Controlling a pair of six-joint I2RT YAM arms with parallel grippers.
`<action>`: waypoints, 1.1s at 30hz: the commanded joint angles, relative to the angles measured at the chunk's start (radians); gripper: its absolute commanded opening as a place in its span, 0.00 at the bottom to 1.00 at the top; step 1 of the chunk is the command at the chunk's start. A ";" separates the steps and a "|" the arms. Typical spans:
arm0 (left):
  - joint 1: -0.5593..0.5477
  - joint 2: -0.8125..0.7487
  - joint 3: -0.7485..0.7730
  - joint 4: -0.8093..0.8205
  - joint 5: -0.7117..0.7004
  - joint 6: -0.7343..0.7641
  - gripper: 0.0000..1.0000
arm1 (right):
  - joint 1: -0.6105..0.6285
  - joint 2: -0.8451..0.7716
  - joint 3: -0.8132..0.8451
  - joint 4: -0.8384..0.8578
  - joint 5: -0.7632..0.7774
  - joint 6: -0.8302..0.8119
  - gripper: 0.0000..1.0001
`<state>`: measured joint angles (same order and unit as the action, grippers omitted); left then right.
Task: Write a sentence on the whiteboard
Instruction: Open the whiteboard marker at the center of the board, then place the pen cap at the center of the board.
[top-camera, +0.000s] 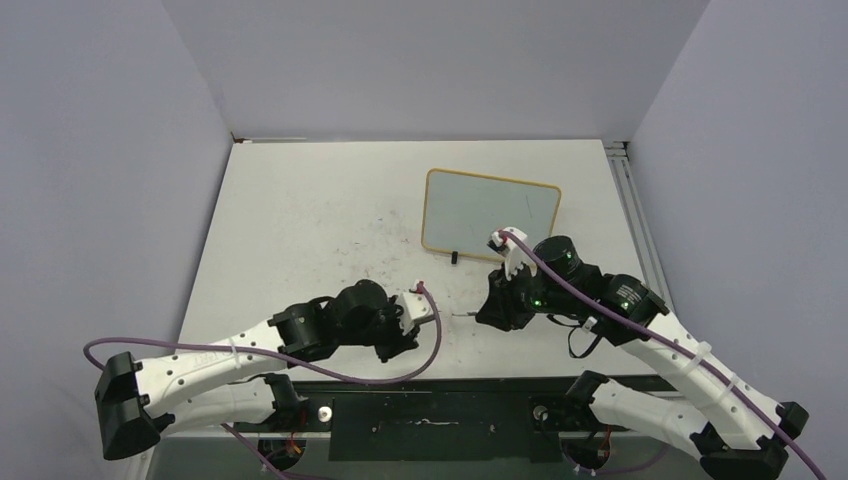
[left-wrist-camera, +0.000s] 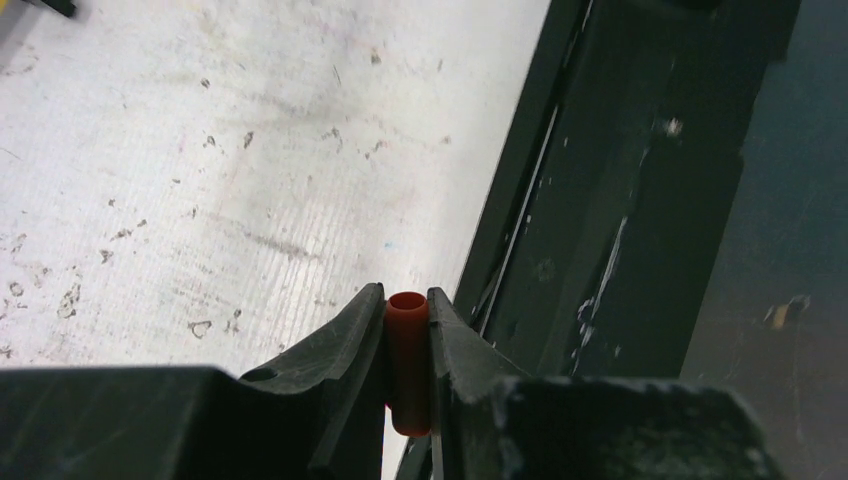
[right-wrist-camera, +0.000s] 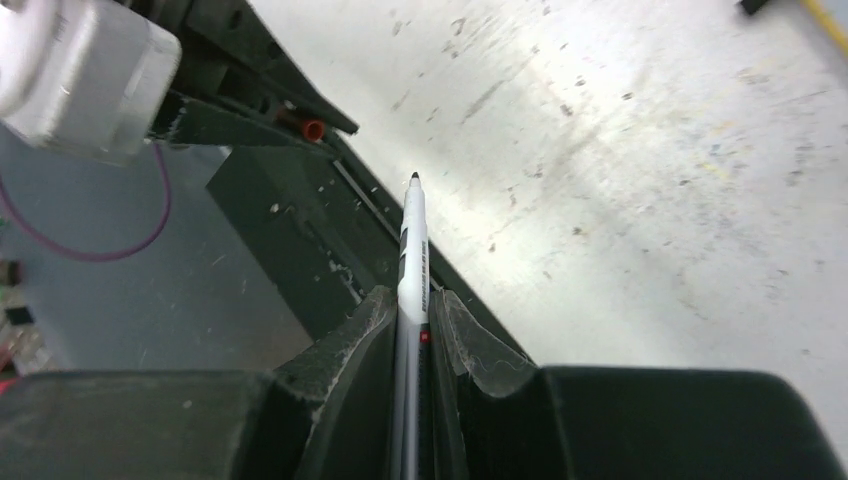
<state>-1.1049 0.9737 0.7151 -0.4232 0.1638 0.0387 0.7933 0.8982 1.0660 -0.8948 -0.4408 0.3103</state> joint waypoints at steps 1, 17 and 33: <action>0.004 -0.053 -0.030 0.238 -0.066 -0.254 0.00 | -0.003 -0.095 -0.021 0.110 0.202 0.051 0.05; -0.144 0.200 -0.300 0.833 -0.572 -0.472 0.00 | -0.005 -0.207 -0.135 0.331 0.350 0.104 0.05; -0.144 0.468 -0.328 0.915 -0.533 -0.495 0.17 | -0.005 -0.280 -0.164 0.307 0.438 0.123 0.05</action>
<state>-1.2449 1.4139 0.3817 0.4152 -0.3775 -0.4374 0.7925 0.6189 0.8963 -0.6224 -0.0330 0.4286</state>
